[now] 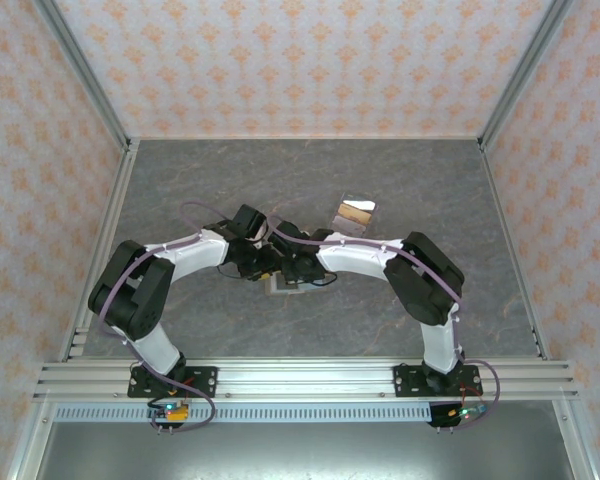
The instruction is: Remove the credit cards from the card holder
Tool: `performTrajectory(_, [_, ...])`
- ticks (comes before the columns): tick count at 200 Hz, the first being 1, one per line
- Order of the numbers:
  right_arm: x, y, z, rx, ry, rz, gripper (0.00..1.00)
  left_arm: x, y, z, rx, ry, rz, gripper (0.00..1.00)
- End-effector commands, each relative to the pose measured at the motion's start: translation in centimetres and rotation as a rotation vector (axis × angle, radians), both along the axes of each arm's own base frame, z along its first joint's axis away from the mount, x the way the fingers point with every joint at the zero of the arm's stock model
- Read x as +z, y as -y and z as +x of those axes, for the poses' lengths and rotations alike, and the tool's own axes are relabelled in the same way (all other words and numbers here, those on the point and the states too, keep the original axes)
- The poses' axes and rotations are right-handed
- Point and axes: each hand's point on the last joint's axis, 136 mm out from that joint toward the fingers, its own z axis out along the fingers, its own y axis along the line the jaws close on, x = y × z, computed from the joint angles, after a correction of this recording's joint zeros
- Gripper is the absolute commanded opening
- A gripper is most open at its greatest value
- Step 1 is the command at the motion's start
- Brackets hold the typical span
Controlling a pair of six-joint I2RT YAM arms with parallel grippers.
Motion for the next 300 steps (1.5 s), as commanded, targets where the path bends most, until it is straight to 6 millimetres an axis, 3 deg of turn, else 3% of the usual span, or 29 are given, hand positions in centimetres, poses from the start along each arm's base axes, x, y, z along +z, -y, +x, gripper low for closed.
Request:
performTrajectory(1, [-2.3, 2.4, -0.8, -0.025, -0.032, -0.091, 0.15, -0.8, 0.5, -0.4, -0.016, -0.011, -0.016, 0.28])
performTrajectory(70, [-2.4, 2.4, -0.8, -0.039, -0.048, -0.059, 0.13, -1.1, 1.1, -0.4, -0.019, -0.020, -0.052, 0.25])
performTrajectory(103, [-1.6, 2.6, -0.6, -0.056, -0.038, -0.032, 0.14, -0.5, 0.9, -0.1, -0.013, 0.002, -0.047, 0.17])
performTrajectory(134, [0.9, 2.6, 0.0, -0.072, 0.007, 0.028, 0.17, 0.4, -0.2, -0.2, -0.028, 0.023, 0.019, 0.07])
performTrajectory(170, [4.8, 2.7, 0.6, -0.082, 0.095, 0.100, 0.21, 1.5, -2.6, -0.9, -0.069, 0.043, 0.142, 0.03])
performTrajectory(204, [6.4, 3.2, 0.7, -0.096, 0.139, 0.122, 0.21, 2.6, -3.5, -1.0, -0.085, 0.071, 0.178, 0.02])
performTrajectory(220, [6.7, 3.4, 0.7, -0.103, 0.151, 0.127, 0.21, 3.0, -2.9, -0.9, -0.086, 0.078, 0.140, 0.04])
performTrajectory(269, [7.7, 4.1, 1.0, -0.125, 0.187, 0.130, 0.20, 4.1, 0.8, -0.1, -0.059, 0.084, -0.062, 0.35])
performTrajectory(300, [8.2, 4.8, 1.2, -0.144, 0.205, 0.130, 0.19, 5.5, 3.3, 0.6, -0.054, 0.105, -0.184, 0.46])
